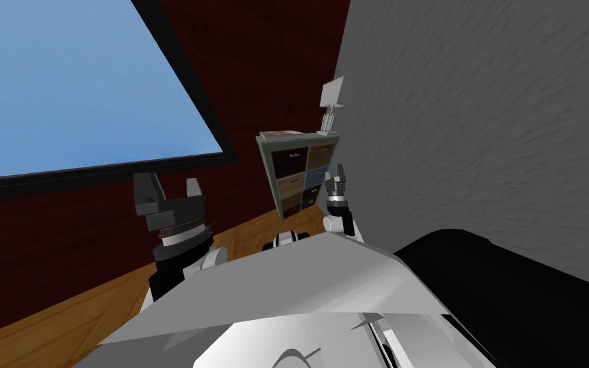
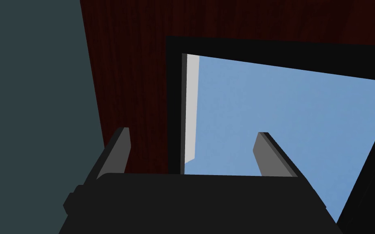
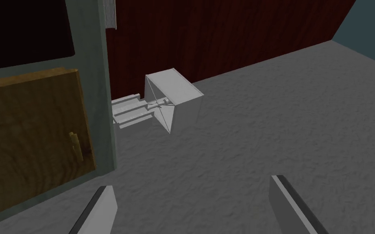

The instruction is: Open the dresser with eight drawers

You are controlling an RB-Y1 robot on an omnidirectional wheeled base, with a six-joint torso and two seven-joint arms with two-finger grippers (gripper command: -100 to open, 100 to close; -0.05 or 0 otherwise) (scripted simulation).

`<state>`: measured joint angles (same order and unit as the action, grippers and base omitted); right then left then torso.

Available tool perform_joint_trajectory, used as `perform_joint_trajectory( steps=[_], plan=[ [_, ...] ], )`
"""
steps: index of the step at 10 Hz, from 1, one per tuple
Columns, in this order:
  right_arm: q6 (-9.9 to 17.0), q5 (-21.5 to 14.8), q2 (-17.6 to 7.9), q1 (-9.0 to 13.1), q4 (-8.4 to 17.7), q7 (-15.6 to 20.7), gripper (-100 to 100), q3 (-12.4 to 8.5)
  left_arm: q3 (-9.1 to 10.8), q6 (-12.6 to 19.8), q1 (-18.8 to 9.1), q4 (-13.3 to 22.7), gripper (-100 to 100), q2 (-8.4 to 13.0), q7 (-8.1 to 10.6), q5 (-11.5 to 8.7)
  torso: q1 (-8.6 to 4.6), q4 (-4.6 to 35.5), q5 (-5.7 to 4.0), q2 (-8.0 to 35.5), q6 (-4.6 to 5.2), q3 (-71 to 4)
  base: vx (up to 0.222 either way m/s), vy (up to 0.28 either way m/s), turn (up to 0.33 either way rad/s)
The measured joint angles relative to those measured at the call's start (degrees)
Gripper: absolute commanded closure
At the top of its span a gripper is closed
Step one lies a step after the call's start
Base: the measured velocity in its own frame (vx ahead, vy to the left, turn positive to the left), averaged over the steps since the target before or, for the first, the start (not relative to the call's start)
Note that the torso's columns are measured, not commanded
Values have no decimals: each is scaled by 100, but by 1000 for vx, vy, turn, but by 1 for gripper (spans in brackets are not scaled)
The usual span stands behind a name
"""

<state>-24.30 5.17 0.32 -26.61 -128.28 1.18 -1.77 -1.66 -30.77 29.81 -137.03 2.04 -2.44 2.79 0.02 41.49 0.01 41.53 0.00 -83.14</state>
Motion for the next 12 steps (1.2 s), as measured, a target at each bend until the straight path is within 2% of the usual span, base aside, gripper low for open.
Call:
perform_joint_trajectory(
  steps=[5,8,12],
  plan=[
    [11,-304,-780,-6,34,266,-100,-137,0,0,1,1,0,0,0,0,2,79,1,71,0,-145,25,35,-30],
    [33,-718,-1206,-25,53,618,-100,-317,0,0,1,1,0,-1,0,0,4,79,1,73,0,-144,50,78,-67],
    [68,-1416,-1554,-60,77,1245,-100,-634,-1,0,1,1,0,-1,0,0,3,79,0,72,0,-144,53,80,-72]
  ],
)
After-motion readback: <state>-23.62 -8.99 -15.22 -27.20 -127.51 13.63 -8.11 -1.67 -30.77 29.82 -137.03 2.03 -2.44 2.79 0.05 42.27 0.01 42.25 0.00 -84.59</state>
